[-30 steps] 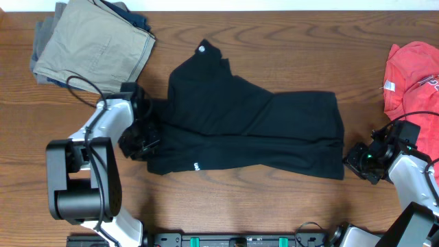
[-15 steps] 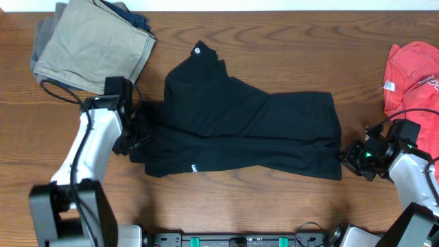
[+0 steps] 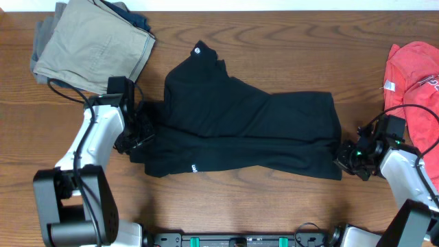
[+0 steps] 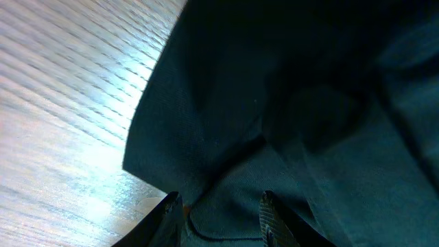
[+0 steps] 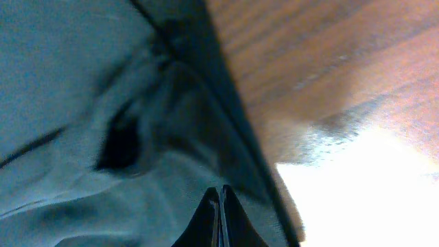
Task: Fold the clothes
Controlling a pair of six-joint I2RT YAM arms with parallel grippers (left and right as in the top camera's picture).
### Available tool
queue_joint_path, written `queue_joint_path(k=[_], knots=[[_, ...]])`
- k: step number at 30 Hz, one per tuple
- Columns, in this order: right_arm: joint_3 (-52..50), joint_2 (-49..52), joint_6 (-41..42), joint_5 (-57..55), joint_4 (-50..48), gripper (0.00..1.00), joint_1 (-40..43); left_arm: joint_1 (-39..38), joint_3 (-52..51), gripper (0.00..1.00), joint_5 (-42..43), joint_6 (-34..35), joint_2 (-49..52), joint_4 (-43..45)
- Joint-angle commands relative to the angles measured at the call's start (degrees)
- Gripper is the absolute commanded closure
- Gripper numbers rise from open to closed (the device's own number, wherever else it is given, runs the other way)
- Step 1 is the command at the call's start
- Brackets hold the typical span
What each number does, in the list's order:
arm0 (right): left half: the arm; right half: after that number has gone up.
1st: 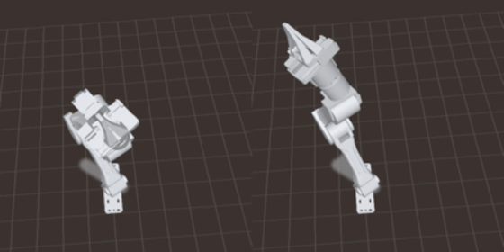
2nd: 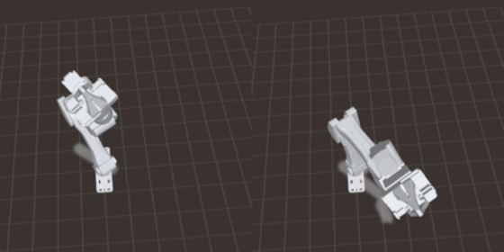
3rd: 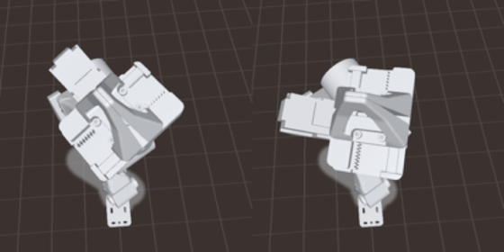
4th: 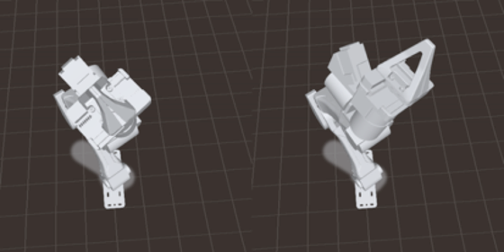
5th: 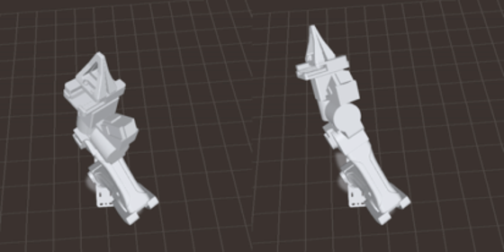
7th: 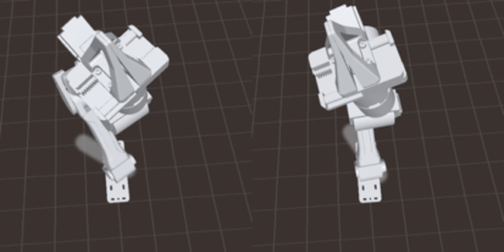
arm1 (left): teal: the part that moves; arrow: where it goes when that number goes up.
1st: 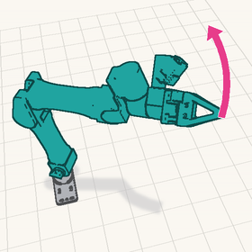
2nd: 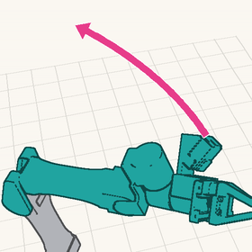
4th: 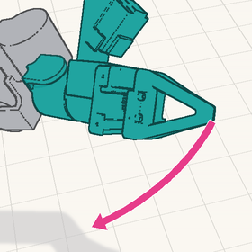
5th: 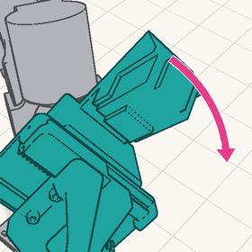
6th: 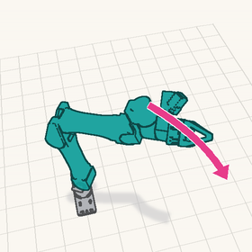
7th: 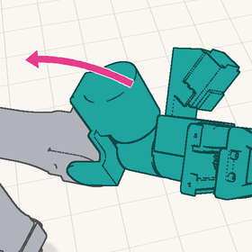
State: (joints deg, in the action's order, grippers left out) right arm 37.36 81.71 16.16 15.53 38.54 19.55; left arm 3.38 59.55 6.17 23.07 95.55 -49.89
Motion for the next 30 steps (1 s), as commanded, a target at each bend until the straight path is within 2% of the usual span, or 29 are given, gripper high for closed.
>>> queue_joint_path(k=[1, 6, 13, 16, 21, 25, 30], knots=[[-0.8, 2.9, 1.9, -4.2, 0.0, 0.99, -0.5, 0.2, -0.2, 0.62, 0.9, -1.6, 2.3, -0.1], [-0.7, 7.8, 3.2, -5.5, -1.1, 0.99, -0.4, 0.2, -0.2, 0.62, 0.8, -2.5, 4.6, 0.3], [0.0, 8.7, 4.7, -11.2, -0.1, 0.99, -0.3, 0.2, -0.2, 0.62, -1.8, -2.9, 4.9, 0.7], [1.9, 8.7, 5.3, -14.2, 2.7, 0.99, -0.3, 0.2, -0.2, 0.62, -5.4, -1.4, 4.9, 0.3], [8.0, 8.7, 7.5, -21.3, 10.2, 0.99, -0.3, 0.2, -0.1, 0.62, -5.8, -0.4, 4.7, -0.9], [13.3, 8.7, 7.6, -21.8, 14.8, 0.99, -0.2, 0.2, 1.0, 0.65, -5.8, 2.6, 3.7, -3.2], [16.9, 8.6, 8.7, -21.7, 18.4, 0.99, -0.2, 0.2, 1.4, 0.67, -5.8, 2.7, -2.1, -5.1]])
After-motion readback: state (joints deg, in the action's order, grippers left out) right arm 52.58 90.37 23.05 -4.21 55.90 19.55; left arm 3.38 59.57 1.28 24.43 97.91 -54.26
